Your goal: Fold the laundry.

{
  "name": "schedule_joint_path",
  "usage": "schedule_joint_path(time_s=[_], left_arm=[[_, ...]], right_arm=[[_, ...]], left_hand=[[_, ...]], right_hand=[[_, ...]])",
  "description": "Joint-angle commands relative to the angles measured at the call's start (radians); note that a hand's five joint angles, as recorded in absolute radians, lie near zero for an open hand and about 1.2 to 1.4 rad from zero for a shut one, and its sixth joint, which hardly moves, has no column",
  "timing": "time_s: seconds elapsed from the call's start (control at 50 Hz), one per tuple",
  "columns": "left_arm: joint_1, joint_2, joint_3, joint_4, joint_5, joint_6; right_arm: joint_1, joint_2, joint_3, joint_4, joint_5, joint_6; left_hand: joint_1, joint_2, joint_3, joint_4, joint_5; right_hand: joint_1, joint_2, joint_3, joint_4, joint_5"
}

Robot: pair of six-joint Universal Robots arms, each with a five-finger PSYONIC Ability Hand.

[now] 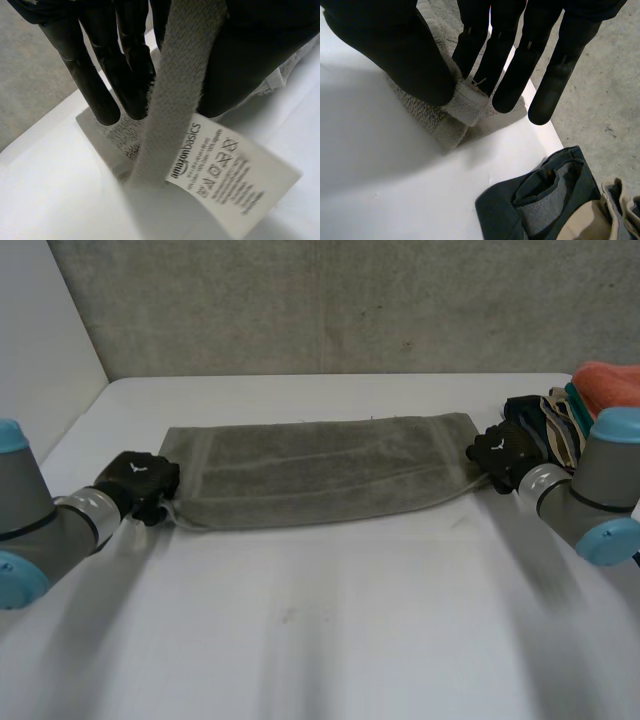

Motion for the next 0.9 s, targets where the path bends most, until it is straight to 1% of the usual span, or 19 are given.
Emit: schedule_joint_path(time_s=[0.02, 0.12, 0.18, 0.2, 0.24, 0.28, 0.36, 0.44, 0.52, 0.58, 0.6, 0.64, 0.66, 0.72, 0.76, 0.8, 0.82, 0.88, 0.9], left_arm=[[0.026, 0.136, -0.052, -0.07, 0.014, -0.079], [0.055, 0.238, -0.095, -0.186, 0.058, -0.107], [0.089, 0.308, -0.136, -0.286, 0.1, -0.099], [0.109, 0.34, -0.159, -0.332, 0.119, -0.088], [0.133, 0.371, -0.185, -0.381, 0.138, -0.069], [0.178, 0.411, -0.228, -0.445, 0.169, -0.027], [0.227, 0.449, -0.295, -0.54, 0.204, 0.06], [0.245, 0.449, -0.34, -0.619, 0.199, 0.154], [0.259, 0.426, -0.328, -0.633, 0.195, 0.214], [0.255, 0.397, -0.293, -0.624, 0.196, 0.189], [0.241, 0.373, -0.259, -0.614, 0.196, 0.148], [0.22, 0.345, -0.216, -0.599, 0.193, 0.087], [0.197, 0.315, -0.17, -0.578, 0.19, 0.015], [0.17, 0.262, -0.106, -0.527, 0.18, -0.091], [0.149, 0.203, -0.04, -0.458, 0.147, -0.177], [0.138, 0.166, 0.003, -0.424, 0.117, -0.217], [0.126, 0.129, 0.044, -0.401, 0.077, -0.257], [0.104, 0.081, 0.106, -0.38, 0.019, -0.295], [0.089, 0.052, 0.143, -0.366, -0.018, -0.306]], right_arm=[[-0.028, -0.115, 0.055, 0.151, -0.017, 0.044], [-0.057, -0.246, 0.149, 0.323, -0.021, 0.014], [-0.089, -0.336, 0.221, 0.441, -0.006, -0.051], [-0.11, -0.384, 0.265, 0.511, 0.005, -0.096], [-0.13, -0.424, 0.302, 0.561, 0.012, -0.129], [-0.162, -0.48, 0.366, 0.654, 0.028, -0.189], [-0.211, -0.554, 0.472, 0.794, 0.029, -0.296], [-0.239, -0.597, 0.532, 0.86, 0.025, -0.377], [-0.235, -0.587, 0.509, 0.833, 0.011, -0.361], [-0.215, -0.55, 0.456, 0.784, 0.008, -0.298], [-0.193, -0.515, 0.405, 0.739, 0.008, -0.228], [-0.17, -0.476, 0.353, 0.695, 0.009, -0.146], [-0.146, -0.44, 0.306, 0.644, 0.011, -0.072], [-0.111, -0.384, 0.241, 0.58, 0.017, 0.015], [-0.078, -0.337, 0.186, 0.506, 0.025, 0.072], [-0.057, -0.303, 0.152, 0.445, 0.031, 0.102], [-0.039, -0.274, 0.121, 0.382, 0.043, 0.127], [-0.015, -0.231, 0.078, 0.288, 0.078, 0.164], [0.001, -0.203, 0.052, 0.23, 0.107, 0.187]], left_hand=[[0.259, 0.207, 0.208, 0.198, 0.25], [0.259, 0.207, 0.208, 0.198, 0.25], [0.259, 0.207, 0.208, 0.198, 0.25], [0.259, 0.207, 0.208, 0.198, 0.25], [0.259, 0.207, 0.208, 0.198, 0.25], [0.259, 0.207, 0.208, 0.198, 0.25], [0.259, 0.207, 0.208, 0.198, 0.25], [0.259, 0.207, 0.208, 0.198, 0.25], [0.259, 0.207, 0.208, 0.198, 0.25], [0.259, 0.207, 0.208, 0.198, 0.25], [0.259, 0.207, 0.208, 0.198, 0.25], [0.259, 0.207, 0.208, 0.198, 0.25], [0.259, 0.207, 0.208, 0.198, 0.25], [0.259, 0.207, 0.208, 0.198, 0.25], [0.259, 0.207, 0.208, 0.198, 0.25], [0.259, 0.207, 0.208, 0.198, 0.25], [0.259, 0.207, 0.208, 0.198, 0.25], [0.259, 0.207, 0.208, 0.198, 0.25], [0.259, 0.207, 0.208, 0.198, 0.25]], right_hand=[[0.305, 0.217, 0.212, 0.201, 0.217], [0.305, 0.217, 0.212, 0.201, 0.217], [0.305, 0.217, 0.212, 0.201, 0.217], [0.305, 0.217, 0.212, 0.201, 0.217], [0.305, 0.217, 0.212, 0.201, 0.217], [0.305, 0.217, 0.212, 0.201, 0.217], [0.305, 0.217, 0.212, 0.201, 0.217], [0.305, 0.217, 0.212, 0.201, 0.217], [0.305, 0.217, 0.212, 0.201, 0.217], [0.305, 0.217, 0.212, 0.201, 0.217], [0.305, 0.217, 0.212, 0.201, 0.217], [0.305, 0.217, 0.212, 0.201, 0.217], [0.305, 0.217, 0.212, 0.201, 0.217], [0.305, 0.217, 0.212, 0.201, 0.217], [0.305, 0.217, 0.212, 0.201, 0.217], [0.305, 0.217, 0.212, 0.201, 0.217], [0.305, 0.217, 0.212, 0.201, 0.217], [0.305, 0.217, 0.212, 0.201, 0.217], [0.305, 0.217, 0.212, 0.201, 0.217]])
